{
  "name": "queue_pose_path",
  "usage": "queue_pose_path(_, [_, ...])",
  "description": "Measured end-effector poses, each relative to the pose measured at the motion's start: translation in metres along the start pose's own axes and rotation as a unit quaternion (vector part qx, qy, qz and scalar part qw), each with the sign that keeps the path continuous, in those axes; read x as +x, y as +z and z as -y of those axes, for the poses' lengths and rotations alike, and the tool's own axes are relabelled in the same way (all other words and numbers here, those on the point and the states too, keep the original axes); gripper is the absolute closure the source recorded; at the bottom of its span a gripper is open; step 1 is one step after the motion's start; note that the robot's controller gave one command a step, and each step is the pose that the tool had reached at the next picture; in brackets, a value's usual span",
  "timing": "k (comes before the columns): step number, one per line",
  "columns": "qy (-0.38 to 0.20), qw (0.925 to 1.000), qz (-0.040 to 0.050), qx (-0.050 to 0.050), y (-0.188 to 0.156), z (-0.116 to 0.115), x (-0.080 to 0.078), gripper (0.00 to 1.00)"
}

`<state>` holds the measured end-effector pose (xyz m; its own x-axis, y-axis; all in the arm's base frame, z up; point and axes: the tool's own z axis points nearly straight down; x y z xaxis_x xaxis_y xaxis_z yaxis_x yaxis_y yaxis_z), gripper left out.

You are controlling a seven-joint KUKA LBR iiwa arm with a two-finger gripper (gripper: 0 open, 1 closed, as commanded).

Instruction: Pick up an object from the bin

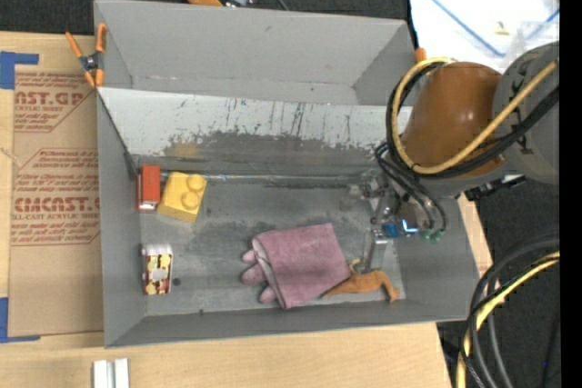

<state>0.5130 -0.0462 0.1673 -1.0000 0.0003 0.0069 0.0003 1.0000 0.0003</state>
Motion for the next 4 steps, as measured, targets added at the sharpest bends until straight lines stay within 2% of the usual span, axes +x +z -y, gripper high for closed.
queue_pose_path(1, [0.0, 1.0, 0.004, 0.0, -0.004, 0.0, -0.002, 0.0])
queue_pose_path(2, [-0.22, 0.9754, 0.0114, 0.003, 0.093, 0.058, 0.027, 0.0])
queue_pose_path(3, [-0.307, 0.9517, 0.0049, 0.001, 0.034, 0.014, 0.033, 0.0])
queue_pose_path(4, [-0.123, 0.9924, 0.0077, 0.001, 0.068, 0.041, 0.027, 0.0])
